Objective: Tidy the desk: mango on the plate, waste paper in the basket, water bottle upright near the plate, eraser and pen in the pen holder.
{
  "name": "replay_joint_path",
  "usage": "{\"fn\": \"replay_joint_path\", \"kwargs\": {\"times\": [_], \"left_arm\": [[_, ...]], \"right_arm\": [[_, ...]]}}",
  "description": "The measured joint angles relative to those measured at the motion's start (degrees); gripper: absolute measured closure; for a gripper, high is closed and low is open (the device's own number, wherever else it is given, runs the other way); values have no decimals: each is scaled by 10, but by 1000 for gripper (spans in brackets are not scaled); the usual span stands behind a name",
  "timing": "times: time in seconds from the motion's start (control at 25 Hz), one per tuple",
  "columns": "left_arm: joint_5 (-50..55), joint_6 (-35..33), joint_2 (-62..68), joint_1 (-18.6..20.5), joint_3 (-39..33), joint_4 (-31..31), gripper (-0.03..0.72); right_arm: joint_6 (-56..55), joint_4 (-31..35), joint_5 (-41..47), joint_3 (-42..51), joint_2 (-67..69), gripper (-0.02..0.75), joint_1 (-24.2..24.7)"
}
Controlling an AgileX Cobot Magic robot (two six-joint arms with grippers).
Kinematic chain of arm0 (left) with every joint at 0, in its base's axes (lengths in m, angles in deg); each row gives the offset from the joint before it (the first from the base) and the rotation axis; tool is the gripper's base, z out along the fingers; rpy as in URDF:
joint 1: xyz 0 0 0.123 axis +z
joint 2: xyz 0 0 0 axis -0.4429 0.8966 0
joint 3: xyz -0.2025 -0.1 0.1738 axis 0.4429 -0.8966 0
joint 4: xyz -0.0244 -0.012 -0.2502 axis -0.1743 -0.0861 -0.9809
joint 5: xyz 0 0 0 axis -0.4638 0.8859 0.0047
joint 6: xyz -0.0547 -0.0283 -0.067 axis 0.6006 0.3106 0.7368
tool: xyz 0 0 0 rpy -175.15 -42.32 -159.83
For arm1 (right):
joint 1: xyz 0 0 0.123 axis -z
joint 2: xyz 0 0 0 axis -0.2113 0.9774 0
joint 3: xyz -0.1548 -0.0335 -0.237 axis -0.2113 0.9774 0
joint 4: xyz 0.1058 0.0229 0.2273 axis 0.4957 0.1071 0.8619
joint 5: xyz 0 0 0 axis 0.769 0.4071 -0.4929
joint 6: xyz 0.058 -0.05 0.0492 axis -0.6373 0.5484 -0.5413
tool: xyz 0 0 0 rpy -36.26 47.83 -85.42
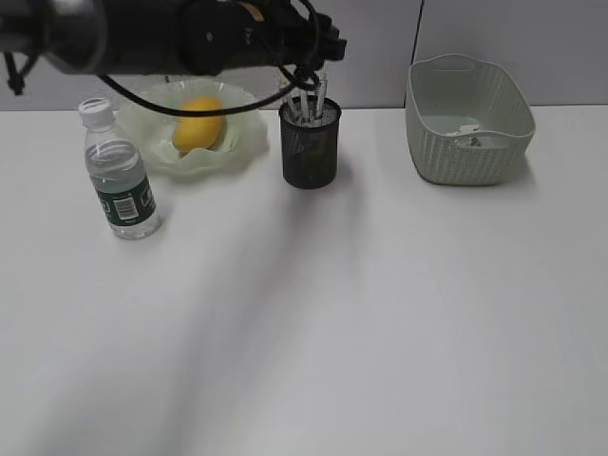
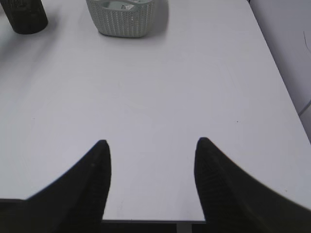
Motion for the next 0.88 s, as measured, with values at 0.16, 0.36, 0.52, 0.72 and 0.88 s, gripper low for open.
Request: {"fn": "replay_joint_path", "kwargs": {"times": [0.16,0.36,0.52,0.72,0.88], "left_arm": [[73,0,-59,0,0,2,221],[209,0,-133,0,0,4,235],[325,0,-175,0,0,2,236],[435,5,-196,41,19,-3,237],[510,20,-198,114,46,9,237]], "right_arm": [[0,0,0,0,0,296,0],[0,0,0,0,0,296,0],[0,0,0,0,0,296,0],[0,0,0,0,0,296,0],[0,0,0,0,0,296,0]]}}
